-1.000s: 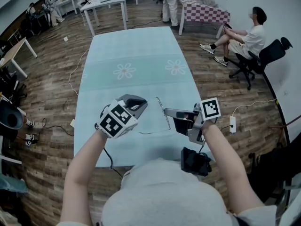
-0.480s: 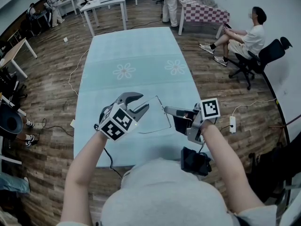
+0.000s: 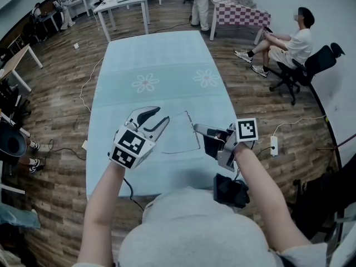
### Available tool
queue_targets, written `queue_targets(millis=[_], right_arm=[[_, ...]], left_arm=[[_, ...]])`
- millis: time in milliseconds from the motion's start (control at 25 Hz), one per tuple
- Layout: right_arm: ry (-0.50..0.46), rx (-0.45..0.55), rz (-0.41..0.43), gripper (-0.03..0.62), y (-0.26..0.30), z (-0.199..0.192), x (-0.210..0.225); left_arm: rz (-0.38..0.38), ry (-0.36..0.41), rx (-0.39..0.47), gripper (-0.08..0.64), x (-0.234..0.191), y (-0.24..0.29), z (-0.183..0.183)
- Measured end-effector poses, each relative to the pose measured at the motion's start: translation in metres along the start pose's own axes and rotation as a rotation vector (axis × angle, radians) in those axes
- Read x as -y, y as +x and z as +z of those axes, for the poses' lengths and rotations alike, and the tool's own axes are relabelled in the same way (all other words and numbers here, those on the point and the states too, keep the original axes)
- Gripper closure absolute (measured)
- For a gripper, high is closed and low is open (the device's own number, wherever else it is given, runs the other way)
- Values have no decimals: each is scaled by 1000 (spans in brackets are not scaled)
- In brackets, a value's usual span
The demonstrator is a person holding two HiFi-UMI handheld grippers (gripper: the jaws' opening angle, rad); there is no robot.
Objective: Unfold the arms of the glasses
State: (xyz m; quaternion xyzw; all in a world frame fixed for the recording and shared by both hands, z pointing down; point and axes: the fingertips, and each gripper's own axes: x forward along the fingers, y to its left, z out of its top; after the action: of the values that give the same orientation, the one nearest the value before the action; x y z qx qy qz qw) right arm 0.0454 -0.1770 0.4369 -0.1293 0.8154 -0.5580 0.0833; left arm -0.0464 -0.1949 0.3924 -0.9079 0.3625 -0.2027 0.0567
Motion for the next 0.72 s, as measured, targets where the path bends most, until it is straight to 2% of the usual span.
queue_targets(millis=[120, 240, 520, 720], right_arm=[[21, 27, -13, 581, 1, -5, 5], [44, 51, -19, 581, 4, -11, 8], [103, 129, -28, 581, -1, -10, 18], [131, 183, -49, 581, 4, -11, 23]], left_arm=[[38, -56, 26, 414, -6, -9, -4], [75, -78, 31, 427, -10, -19, -13], [171, -181, 82, 524, -11, -29, -26], [230, -225, 112, 551, -12, -34, -30]])
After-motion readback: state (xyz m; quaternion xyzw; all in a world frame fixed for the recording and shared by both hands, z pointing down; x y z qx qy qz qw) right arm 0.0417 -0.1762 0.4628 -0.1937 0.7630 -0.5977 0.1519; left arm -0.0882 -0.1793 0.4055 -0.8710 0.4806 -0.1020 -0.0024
